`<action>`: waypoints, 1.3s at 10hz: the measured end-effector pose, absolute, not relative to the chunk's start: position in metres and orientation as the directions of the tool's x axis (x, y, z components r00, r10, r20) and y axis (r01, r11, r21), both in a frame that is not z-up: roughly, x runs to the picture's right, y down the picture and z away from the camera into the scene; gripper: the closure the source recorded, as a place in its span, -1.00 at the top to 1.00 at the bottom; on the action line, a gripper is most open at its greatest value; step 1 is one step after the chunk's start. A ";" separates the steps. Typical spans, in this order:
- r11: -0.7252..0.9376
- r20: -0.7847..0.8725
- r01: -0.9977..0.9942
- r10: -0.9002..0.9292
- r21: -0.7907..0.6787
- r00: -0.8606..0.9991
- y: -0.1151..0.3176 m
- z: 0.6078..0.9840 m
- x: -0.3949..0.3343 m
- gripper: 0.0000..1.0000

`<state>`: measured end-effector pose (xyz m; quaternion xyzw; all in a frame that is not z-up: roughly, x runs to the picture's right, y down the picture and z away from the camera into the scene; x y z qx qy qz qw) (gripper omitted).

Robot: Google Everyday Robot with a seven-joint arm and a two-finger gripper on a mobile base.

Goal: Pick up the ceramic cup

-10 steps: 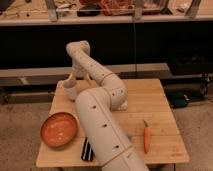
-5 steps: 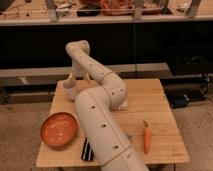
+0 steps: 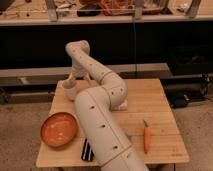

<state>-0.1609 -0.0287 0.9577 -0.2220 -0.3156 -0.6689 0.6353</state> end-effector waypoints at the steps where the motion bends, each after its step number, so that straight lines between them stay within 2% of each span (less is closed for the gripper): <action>1: 0.005 0.698 0.990 -0.710 0.141 -0.096 -0.029 0.957 -0.161 0.60; 13: -0.020 0.693 0.989 -0.711 0.147 -0.118 -0.027 0.960 -0.162 0.60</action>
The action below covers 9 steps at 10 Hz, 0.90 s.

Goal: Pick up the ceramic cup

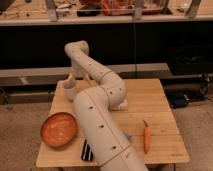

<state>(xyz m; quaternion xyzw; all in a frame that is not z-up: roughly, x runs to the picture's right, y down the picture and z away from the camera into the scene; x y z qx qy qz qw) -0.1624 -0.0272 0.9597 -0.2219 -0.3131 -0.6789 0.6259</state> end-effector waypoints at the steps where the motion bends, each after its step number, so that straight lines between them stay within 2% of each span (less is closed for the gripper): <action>1: -0.022 0.693 0.989 -0.711 0.148 -0.119 -0.027 0.960 -0.163 0.60; 9: -0.036 0.692 0.988 -0.710 0.151 -0.132 -0.024 0.963 -0.163 0.60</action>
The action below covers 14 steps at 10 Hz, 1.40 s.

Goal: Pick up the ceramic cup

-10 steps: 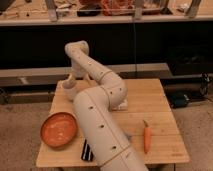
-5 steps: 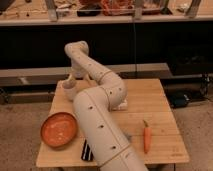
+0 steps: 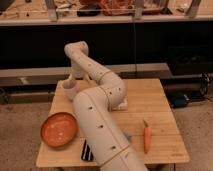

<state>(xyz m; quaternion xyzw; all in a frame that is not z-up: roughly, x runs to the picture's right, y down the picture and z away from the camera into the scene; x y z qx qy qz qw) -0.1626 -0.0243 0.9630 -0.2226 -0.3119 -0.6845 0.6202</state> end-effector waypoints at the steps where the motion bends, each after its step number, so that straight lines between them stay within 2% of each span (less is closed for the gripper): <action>1: -0.039 0.692 0.988 -0.709 0.151 -0.134 -0.024 0.964 -0.163 0.60; 14: -0.063 0.691 0.986 -0.706 0.154 -0.154 -0.020 0.966 -0.163 0.60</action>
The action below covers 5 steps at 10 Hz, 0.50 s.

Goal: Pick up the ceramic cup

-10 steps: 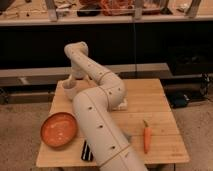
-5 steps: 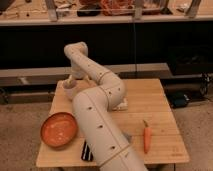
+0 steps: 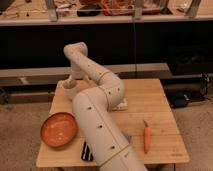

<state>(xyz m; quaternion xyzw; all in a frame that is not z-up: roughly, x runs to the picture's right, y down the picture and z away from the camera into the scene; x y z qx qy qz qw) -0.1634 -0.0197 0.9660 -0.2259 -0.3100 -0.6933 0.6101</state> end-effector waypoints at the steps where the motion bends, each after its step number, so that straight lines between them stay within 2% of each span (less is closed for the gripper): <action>1: -0.065 0.691 0.986 -0.706 0.155 -0.155 -0.019 0.966 -0.164 0.60; 5: -0.072 0.690 0.985 -0.705 0.158 -0.162 -0.018 0.967 -0.164 0.60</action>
